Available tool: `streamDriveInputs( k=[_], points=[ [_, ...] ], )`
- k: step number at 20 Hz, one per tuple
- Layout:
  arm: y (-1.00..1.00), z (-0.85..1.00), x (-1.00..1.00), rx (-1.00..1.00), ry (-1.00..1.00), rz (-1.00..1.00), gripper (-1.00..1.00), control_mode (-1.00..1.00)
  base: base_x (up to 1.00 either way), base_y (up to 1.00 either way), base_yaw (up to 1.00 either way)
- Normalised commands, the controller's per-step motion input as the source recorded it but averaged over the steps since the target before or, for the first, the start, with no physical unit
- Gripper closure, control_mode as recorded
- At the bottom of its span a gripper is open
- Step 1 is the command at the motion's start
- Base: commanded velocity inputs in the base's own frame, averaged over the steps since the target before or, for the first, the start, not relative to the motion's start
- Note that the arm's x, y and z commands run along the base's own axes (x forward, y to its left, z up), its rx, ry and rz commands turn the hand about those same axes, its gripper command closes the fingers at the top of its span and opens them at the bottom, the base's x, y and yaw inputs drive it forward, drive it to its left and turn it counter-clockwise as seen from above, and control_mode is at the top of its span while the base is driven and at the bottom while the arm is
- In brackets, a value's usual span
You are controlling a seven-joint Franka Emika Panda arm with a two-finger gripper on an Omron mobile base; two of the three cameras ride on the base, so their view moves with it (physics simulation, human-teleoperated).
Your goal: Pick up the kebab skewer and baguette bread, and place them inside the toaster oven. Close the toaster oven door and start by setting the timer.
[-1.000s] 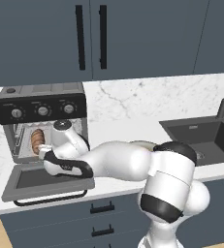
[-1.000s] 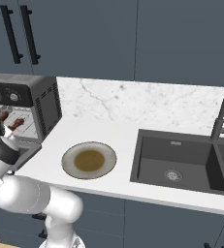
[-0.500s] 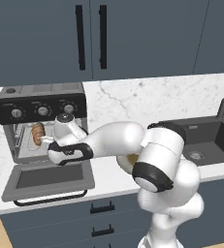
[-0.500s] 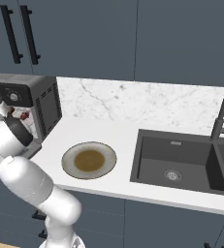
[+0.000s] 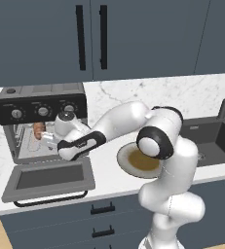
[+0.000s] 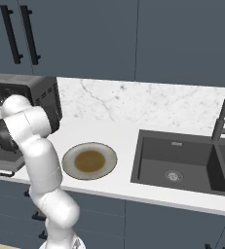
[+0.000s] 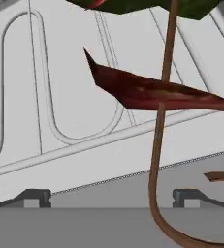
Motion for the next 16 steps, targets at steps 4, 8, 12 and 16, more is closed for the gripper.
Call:
streamDriveInputs(
  k=[4,8,12,16],
  points=[
    [0.24,0.07,-0.22,0.0,0.0,0.0,-1.0,-1.0,0.0,0.0,0.0],
    [0.34,0.42,-1.0,0.0,0.0,0.01,-1.0,-1.0,0.0,0.0,0.0],
    [0.16,0.41,-1.0,0.0,0.0,0.04,-1.0,-1.0,0.0,0.0,0.0],
    [0.0,0.17,-1.0,0.0,0.04,0.09,-1.0,-1.0,0.0,0.0,0.0]
  ],
)
